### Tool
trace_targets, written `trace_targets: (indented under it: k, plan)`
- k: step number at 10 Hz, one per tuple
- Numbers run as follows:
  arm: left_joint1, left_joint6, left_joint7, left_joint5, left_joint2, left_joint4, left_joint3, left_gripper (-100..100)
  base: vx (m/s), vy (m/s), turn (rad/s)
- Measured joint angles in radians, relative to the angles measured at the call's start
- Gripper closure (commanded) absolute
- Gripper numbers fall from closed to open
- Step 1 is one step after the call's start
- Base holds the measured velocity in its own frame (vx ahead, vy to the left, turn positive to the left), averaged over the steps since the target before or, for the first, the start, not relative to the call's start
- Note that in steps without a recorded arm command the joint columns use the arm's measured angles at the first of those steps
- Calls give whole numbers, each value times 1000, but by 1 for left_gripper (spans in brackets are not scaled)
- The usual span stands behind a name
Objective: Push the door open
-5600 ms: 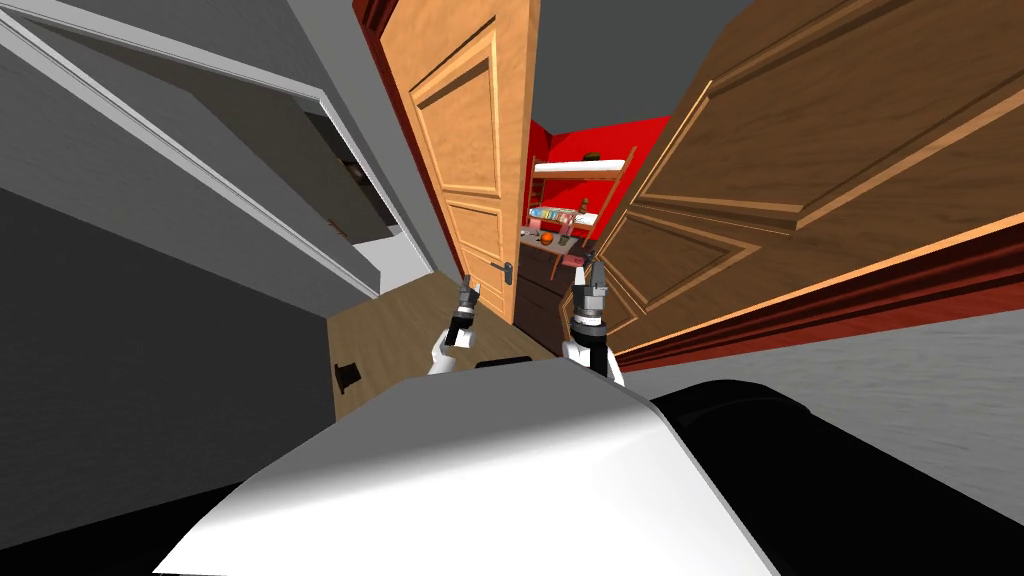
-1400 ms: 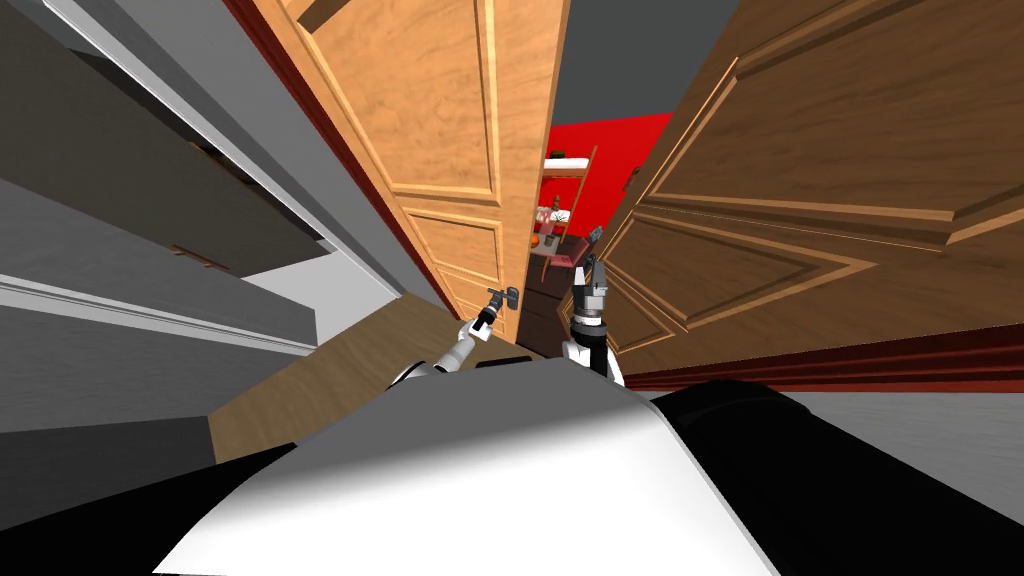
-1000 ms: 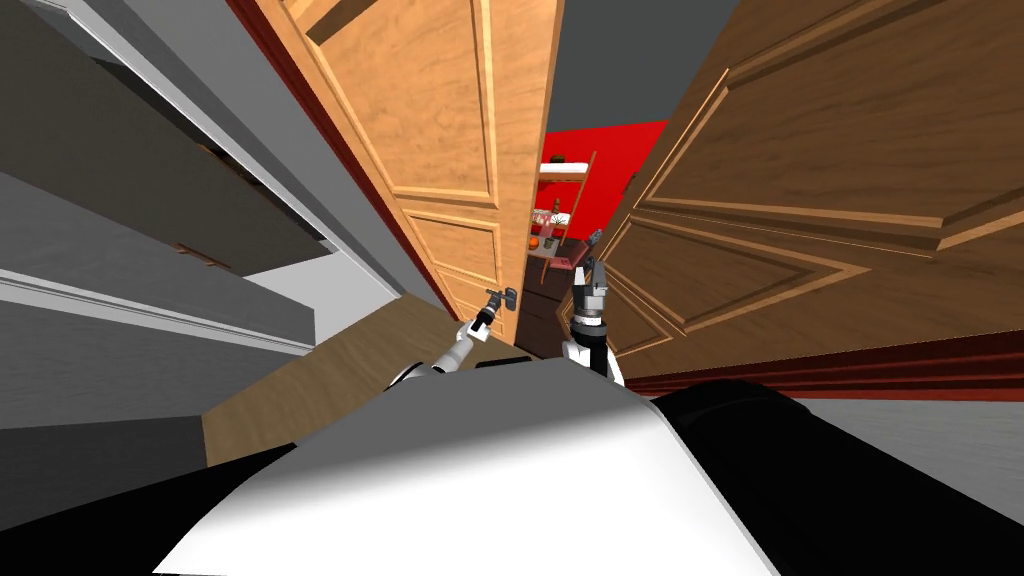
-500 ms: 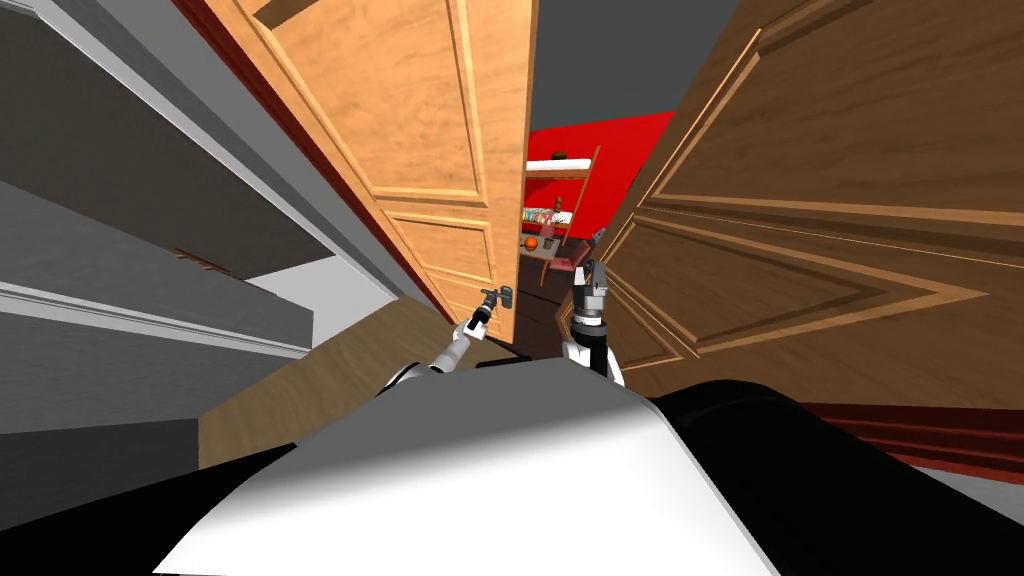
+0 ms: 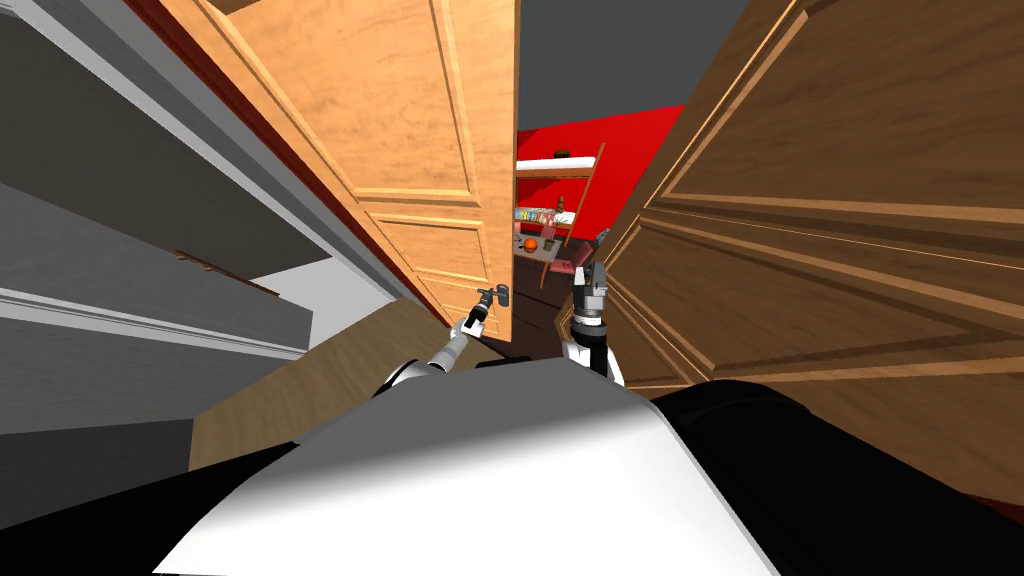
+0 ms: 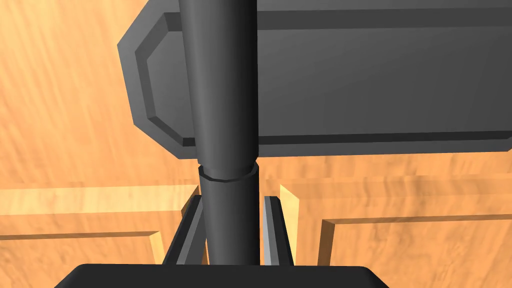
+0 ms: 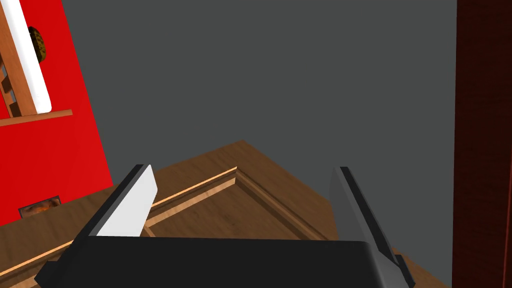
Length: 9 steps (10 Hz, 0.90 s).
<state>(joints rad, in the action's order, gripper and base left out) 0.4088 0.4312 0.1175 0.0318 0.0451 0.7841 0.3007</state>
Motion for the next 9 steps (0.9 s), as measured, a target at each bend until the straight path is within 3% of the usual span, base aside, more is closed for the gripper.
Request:
trace_targets:
  k: [4, 6, 7, 9]
  plan:
    - [-38, -39, -17, 3, 12, 65, -31, 100, 85, -104, 55]
    - [-9, -18, -21, 8, 10, 15, -52, 100, 93, -138, 72]
    - [-14, -8, -28, 9, 9, 8, -67, 100, 120, -181, 104]
    - [-27, -33, -35, 13, 15, 37, -88, 100, 120, -161, 66]
